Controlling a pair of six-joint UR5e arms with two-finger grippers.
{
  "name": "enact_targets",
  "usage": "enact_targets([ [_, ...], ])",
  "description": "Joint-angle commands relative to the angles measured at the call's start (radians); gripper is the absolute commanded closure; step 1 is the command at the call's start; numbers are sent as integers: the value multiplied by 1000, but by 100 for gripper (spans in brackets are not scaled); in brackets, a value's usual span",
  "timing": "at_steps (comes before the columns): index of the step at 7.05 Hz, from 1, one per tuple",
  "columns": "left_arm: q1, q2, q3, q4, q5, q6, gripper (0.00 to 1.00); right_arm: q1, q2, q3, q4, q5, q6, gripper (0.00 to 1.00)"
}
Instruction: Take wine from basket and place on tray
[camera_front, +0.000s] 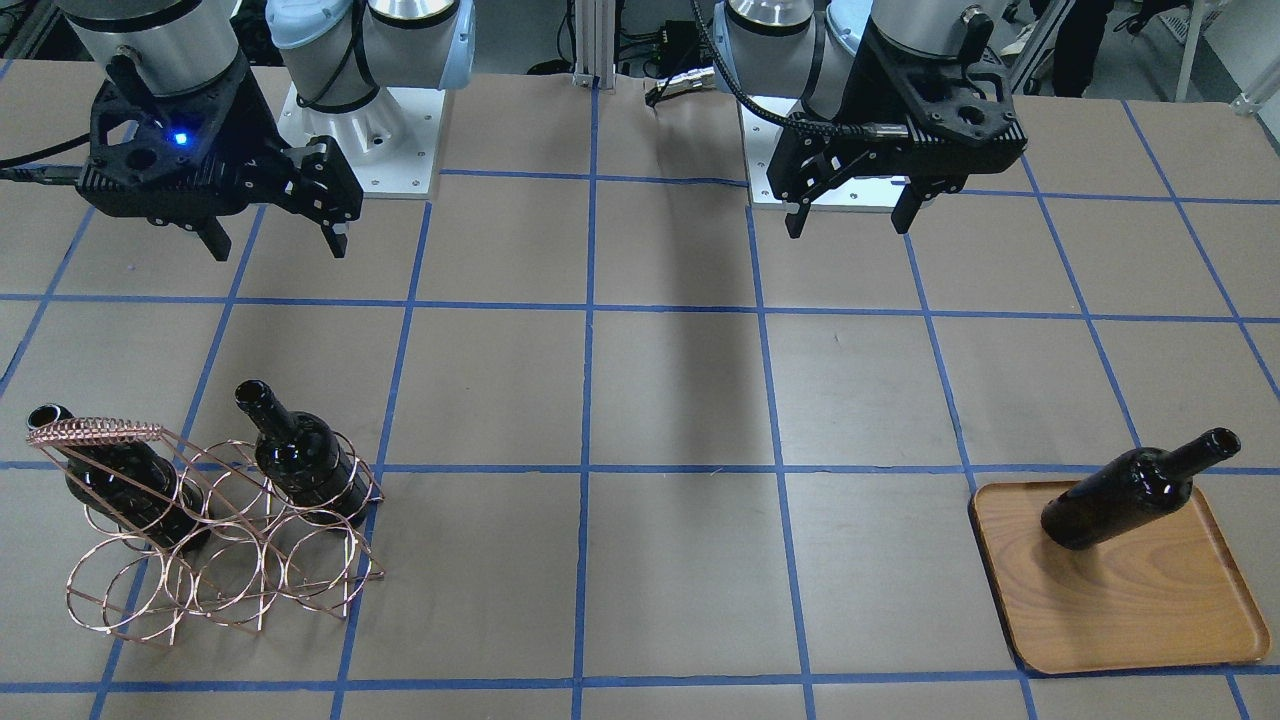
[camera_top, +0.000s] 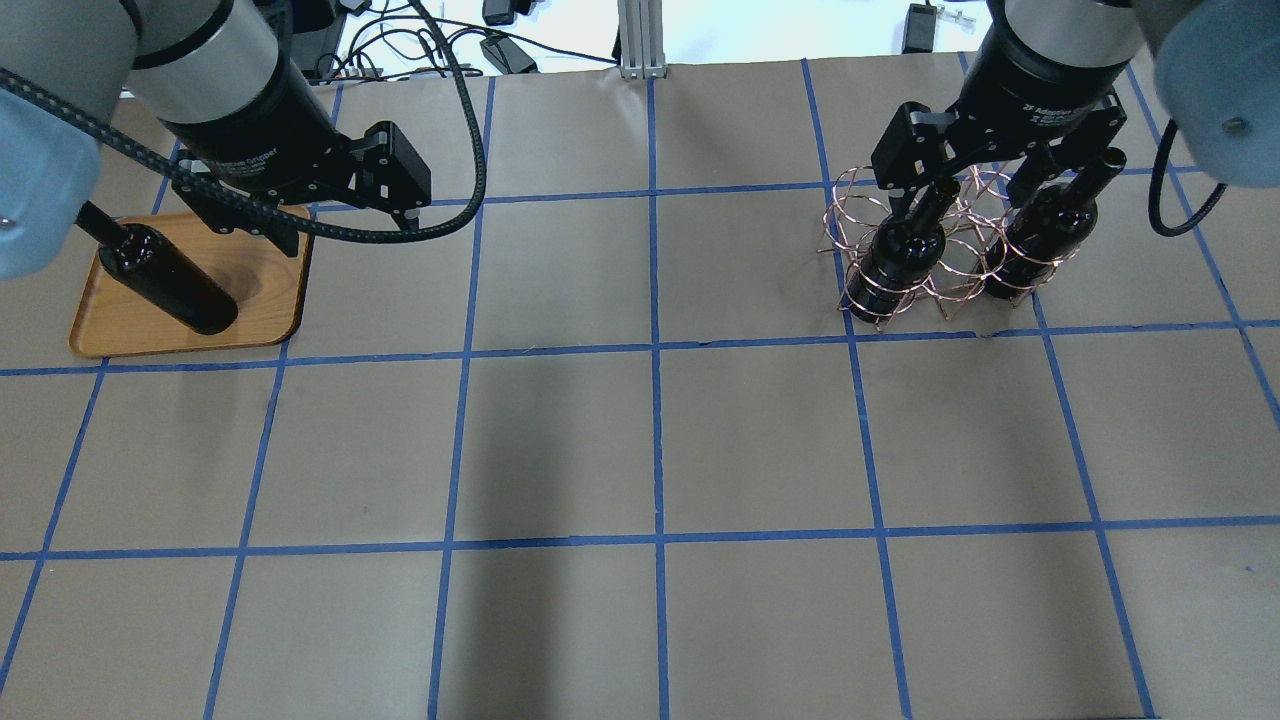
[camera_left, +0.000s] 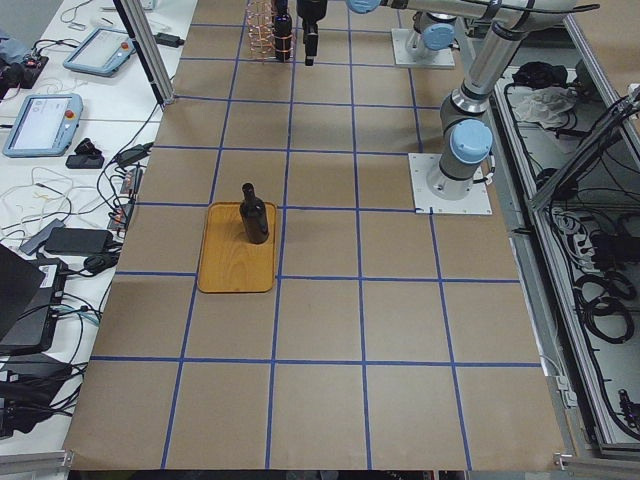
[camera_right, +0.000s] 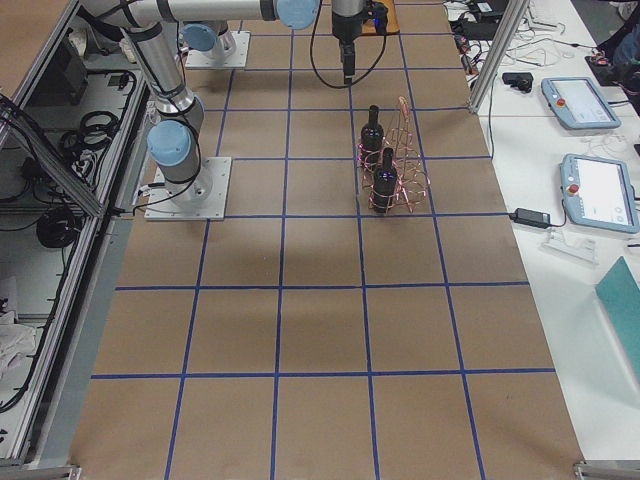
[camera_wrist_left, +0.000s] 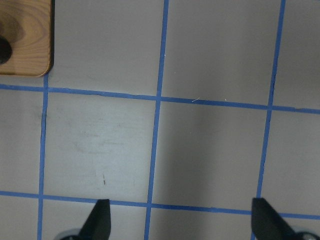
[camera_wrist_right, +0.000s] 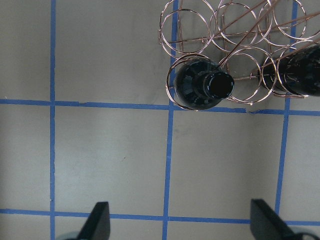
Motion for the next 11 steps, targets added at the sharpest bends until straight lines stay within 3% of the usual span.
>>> enact_targets([
  [1,2,1,-9,-30,2,11,0,1,-3,0,0,0,0,0],
  [7,1,-20,-11,98,-18,-5,0,1,-3,1,21,3,2,0],
  [11,1,-25,-17,108,-16,5,0,1,-1,0,20,-7,2,0],
])
